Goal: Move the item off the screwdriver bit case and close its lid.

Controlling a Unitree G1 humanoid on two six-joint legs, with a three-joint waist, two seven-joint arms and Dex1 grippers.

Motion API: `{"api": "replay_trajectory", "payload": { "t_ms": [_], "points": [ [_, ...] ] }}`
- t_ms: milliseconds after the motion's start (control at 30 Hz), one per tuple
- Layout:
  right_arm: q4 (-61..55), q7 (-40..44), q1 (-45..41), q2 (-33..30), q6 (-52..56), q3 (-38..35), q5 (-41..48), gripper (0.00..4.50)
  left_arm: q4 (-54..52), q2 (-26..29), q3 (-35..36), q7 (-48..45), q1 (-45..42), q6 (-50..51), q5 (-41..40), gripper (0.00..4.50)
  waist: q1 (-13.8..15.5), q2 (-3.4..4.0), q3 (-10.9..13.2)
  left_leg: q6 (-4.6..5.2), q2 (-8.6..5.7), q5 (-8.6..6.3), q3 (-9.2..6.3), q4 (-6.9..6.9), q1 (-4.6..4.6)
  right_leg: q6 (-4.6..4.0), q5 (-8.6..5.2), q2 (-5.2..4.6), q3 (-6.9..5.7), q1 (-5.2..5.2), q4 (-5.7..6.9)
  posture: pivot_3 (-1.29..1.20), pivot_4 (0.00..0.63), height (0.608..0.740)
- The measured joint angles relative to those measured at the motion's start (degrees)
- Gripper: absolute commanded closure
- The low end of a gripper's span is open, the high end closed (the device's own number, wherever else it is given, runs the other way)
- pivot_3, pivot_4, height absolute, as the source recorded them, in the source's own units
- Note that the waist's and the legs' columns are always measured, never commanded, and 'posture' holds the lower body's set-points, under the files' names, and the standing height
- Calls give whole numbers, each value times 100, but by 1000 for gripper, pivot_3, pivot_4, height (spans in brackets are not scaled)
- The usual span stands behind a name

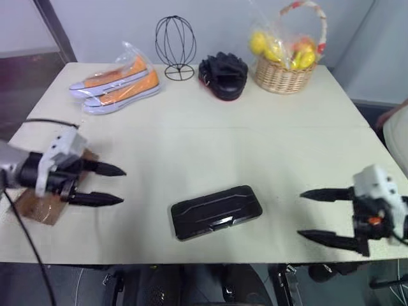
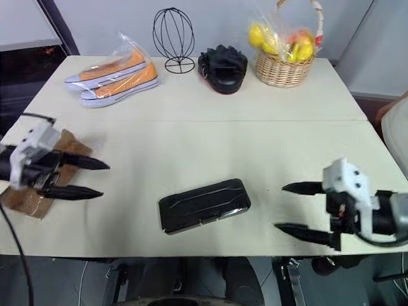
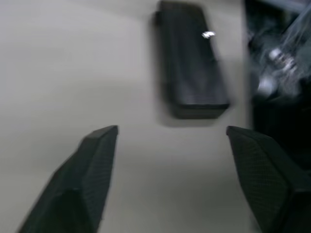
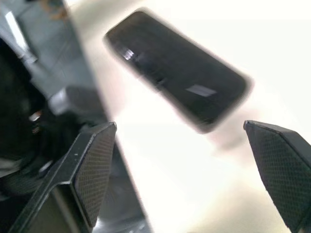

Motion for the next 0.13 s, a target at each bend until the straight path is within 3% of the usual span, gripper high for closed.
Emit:
{"api": "replay_trajectory", "payload": {
  "t_ms": [133],
  "points": [
    [265,245,-113,-90,-40,42,12,0,-545,-147,599,562,517,469,-323,801,37,3,2,-1,-2,-1,0,0,-6,0,0,1,-4,5,-14,0,150,740]
  ]
}}
